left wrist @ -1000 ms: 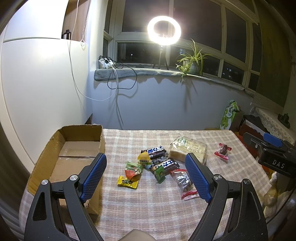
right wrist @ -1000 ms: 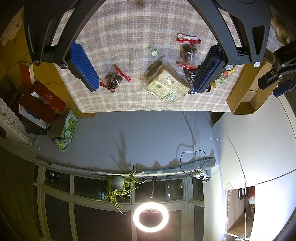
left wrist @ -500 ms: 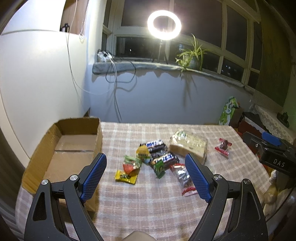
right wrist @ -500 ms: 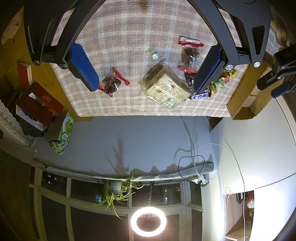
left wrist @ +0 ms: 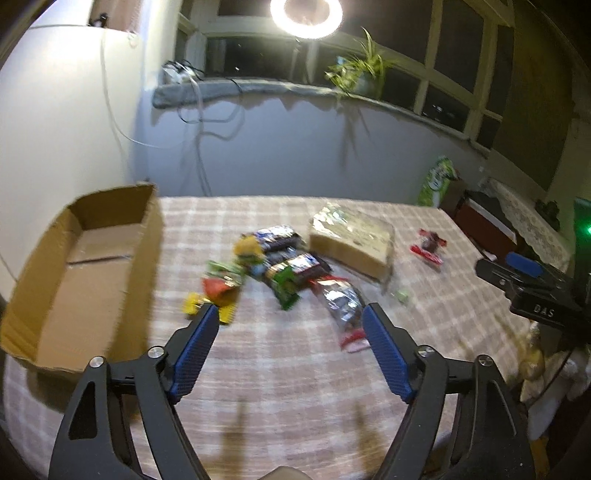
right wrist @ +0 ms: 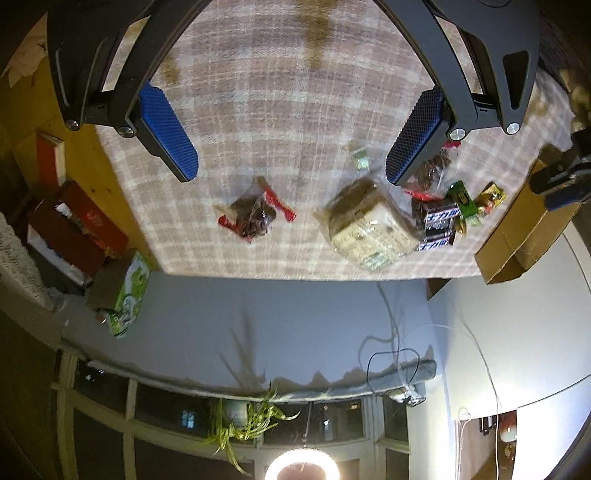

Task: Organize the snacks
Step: 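Grasp the clear bag of dark snack with left tool while right tool grasps small clear packet, then carry both held packets over the cardboard box and open both tools, then move both open tools back from the box toward the snacks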

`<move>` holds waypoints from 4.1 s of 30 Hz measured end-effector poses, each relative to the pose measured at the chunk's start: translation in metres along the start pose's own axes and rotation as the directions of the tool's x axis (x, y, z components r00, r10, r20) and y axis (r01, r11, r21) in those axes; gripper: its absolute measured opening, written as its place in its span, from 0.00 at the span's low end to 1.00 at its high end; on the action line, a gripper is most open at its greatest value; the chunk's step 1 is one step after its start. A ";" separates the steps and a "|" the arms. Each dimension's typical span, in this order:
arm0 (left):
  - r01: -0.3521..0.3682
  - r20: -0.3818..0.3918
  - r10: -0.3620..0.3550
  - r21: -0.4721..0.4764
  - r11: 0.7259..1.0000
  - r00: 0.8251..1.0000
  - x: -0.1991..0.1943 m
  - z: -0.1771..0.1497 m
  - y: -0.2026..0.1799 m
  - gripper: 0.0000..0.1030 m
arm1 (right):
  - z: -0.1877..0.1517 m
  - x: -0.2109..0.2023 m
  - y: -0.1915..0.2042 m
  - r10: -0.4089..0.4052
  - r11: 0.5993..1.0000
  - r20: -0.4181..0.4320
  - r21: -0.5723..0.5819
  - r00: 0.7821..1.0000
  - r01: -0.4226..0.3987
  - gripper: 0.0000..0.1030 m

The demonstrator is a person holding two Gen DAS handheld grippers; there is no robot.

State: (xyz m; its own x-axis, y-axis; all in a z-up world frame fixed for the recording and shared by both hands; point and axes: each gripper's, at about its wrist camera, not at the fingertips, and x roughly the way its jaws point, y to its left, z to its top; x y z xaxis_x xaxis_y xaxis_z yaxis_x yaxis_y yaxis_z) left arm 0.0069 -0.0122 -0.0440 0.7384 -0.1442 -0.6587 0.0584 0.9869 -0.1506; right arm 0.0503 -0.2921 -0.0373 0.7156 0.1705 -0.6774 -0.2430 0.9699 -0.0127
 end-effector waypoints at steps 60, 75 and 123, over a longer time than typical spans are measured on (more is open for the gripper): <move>0.087 -0.068 -0.095 -0.108 0.990 0.993 0.039 0.028 0.021 0.33 | 0.042 0.046 0.086 0.372 0.913 -0.111 -0.134 0.921 -0.385 0.22; -0.032 0.036 0.039 -0.197 0.980 0.999 -0.013 0.033 0.098 0.33 | 0.076 0.052 0.189 0.465 0.843 -0.104 -0.250 0.879 -0.476 0.22; -0.131 0.064 0.156 -0.293 0.947 0.986 -0.050 0.010 0.168 0.56 | 0.105 0.063 0.278 0.500 0.804 -0.078 -0.330 0.863 -0.495 0.92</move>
State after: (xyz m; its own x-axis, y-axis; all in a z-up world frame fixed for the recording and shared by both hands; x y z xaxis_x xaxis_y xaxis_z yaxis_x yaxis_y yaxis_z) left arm -0.0136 0.1616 -0.0294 0.7800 0.0165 -0.6256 -0.2383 0.9322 -0.2725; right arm 0.0965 0.0069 -0.0069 0.4450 0.6184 -0.6478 -0.7658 0.6377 0.0827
